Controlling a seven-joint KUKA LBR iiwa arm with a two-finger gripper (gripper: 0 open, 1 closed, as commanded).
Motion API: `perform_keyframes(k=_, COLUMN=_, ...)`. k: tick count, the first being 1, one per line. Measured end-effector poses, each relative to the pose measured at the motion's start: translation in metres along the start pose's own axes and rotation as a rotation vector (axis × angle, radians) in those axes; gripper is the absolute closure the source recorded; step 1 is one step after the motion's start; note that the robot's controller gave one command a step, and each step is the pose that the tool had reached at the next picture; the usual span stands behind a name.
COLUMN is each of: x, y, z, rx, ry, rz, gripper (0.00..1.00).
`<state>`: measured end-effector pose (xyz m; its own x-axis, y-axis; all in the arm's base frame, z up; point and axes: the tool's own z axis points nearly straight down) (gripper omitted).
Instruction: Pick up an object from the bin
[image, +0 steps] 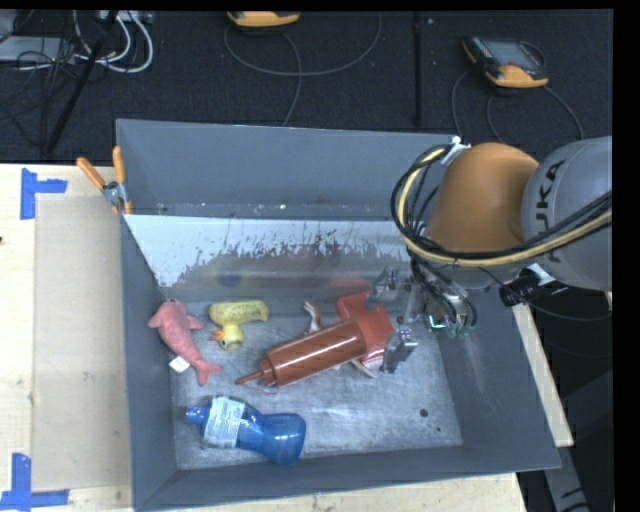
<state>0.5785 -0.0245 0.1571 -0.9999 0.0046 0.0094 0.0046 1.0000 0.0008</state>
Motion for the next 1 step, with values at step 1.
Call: perform_keyframes(k=1, x=-0.0018, y=0.0, z=-0.0041, rx=0.001, ry=-0.008, rz=-0.001, gripper=0.0)
